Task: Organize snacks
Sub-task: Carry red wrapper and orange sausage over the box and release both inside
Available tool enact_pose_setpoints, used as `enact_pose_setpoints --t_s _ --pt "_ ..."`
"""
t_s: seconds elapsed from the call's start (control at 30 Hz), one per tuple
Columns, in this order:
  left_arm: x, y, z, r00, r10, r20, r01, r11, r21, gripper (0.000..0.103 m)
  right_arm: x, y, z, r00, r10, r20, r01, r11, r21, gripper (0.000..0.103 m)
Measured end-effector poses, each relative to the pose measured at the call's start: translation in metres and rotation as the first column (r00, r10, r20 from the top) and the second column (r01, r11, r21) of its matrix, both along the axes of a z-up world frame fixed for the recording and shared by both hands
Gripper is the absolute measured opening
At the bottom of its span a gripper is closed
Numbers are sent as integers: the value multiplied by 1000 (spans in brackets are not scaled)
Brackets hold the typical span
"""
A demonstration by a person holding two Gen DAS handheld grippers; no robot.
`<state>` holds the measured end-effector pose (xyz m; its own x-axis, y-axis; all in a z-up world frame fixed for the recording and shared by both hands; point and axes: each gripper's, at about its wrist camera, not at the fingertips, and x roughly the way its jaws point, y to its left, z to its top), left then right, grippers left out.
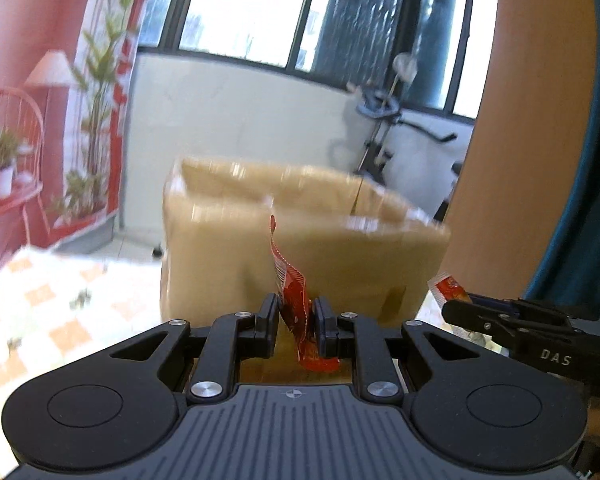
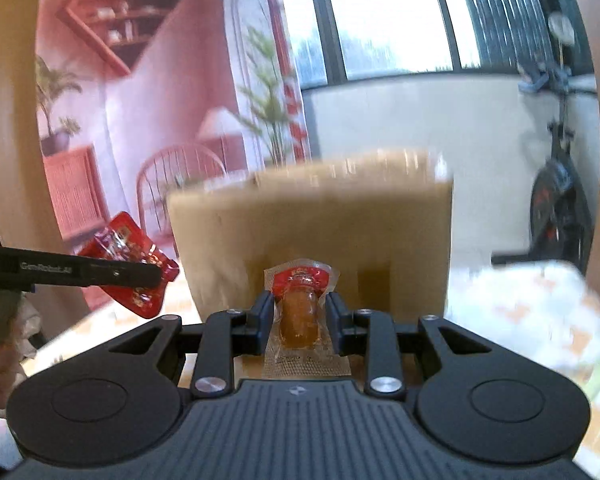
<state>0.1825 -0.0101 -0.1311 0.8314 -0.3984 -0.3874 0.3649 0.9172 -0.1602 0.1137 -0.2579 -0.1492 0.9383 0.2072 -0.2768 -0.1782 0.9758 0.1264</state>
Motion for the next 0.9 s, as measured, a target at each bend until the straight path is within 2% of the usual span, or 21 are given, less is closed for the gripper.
enact_pose_setpoints --t_s 0.13,0.23,0.37,0.47,0.6,0.7,0.73,0.8,0.83,0.9 --pt "16 -7 19 999 7 49 -6 1000 -11 20 4 0 27 997 6 75 -5 1000 -17 31" --pt "35 -15 29 999 5 51 -4 1000 -19 20 16 0 41 995 2 101 2 999 -39 31" --pt "64 -23 37 997 27 66 -27 1000 -5 20 51 4 58 992 -6 122 17 997 -82 31" --pt "94 -32 40 998 47 52 -49 998 35 20 90 4 63 995 -8 103 18 995 -98 31" --pt "133 -47 44 999 41 1 -41 995 86 20 151 3 66 1000 -22 2 22 985 -173 31" --pt "154 -57 42 999 35 -33 -30 990 138 22 184 -1 66 995 -72 -63 60 983 -171 33" --pt "160 -61 41 998 33 -46 -25 988 153 24 191 -2 66 992 -94 -81 81 985 -155 36" --pt "165 -64 42 998 38 -56 -28 984 174 62 202 -5 65 986 -116 -117 103 988 -114 37" --pt "166 -64 42 998 46 -47 -37 983 180 68 207 -7 65 984 -122 -129 110 989 -99 41" --pt "162 -59 45 998 60 -26 -54 981 188 69 209 -11 63 982 -132 -138 122 990 -73 49"
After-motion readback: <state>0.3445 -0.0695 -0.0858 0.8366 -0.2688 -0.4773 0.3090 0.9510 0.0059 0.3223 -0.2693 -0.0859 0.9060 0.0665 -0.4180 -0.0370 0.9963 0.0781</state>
